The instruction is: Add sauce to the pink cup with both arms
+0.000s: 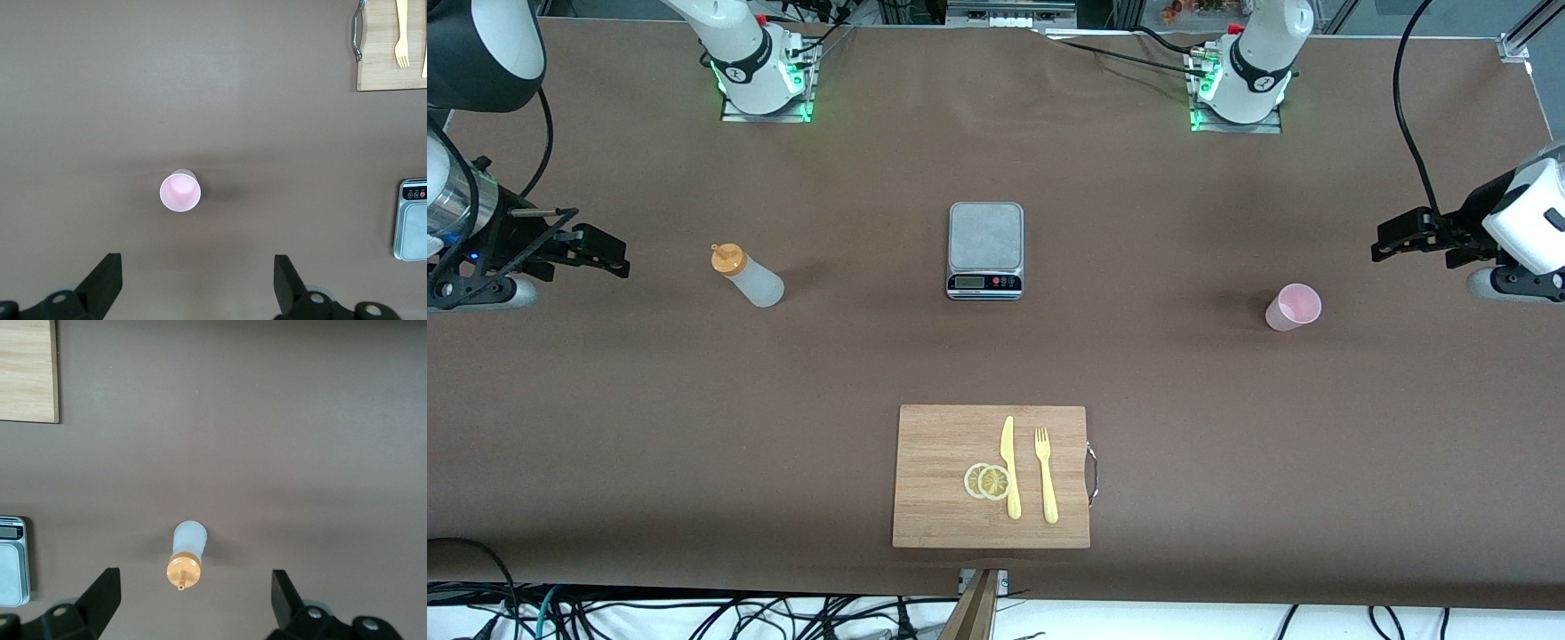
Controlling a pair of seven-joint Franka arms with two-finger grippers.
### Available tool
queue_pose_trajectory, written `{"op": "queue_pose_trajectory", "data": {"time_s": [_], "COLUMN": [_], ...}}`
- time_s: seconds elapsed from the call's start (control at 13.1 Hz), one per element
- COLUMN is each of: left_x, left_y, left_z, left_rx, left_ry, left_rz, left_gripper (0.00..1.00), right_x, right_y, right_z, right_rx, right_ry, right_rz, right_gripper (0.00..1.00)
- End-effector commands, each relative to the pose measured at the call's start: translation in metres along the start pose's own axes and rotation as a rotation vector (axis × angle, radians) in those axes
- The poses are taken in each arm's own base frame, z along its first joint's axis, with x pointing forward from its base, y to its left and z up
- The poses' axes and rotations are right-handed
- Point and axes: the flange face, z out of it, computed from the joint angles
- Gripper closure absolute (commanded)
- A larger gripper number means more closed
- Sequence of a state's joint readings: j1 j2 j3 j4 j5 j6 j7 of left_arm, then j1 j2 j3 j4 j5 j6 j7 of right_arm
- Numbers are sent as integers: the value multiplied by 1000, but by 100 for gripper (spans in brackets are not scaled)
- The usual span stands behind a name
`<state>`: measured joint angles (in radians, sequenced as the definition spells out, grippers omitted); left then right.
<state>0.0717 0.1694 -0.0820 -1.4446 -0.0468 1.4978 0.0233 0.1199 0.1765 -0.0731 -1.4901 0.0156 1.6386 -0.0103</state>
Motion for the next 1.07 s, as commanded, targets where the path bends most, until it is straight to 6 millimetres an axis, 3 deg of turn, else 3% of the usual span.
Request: {"op": "queue_pose_trajectory", "data": {"time_s": [0.0, 0.54, 0.99], "left_x": [2, 2, 10], "left_y": [2, -9, -46], "left_z": [-1, 2, 42], "left_rx": [-4, 9, -6], "left_ry": [-8, -14, -83], "left_rz": [-7, -22, -39], "left_gripper": [0, 0, 0], "right_x": [3, 3, 3], "right_y": [3, 2, 2], "right_z": [-5, -5, -5], "right_rx": [5, 5, 5], "right_ry": [5, 5, 5], "right_rz": [-3, -3, -3], "right_gripper": [0, 0, 0]}}
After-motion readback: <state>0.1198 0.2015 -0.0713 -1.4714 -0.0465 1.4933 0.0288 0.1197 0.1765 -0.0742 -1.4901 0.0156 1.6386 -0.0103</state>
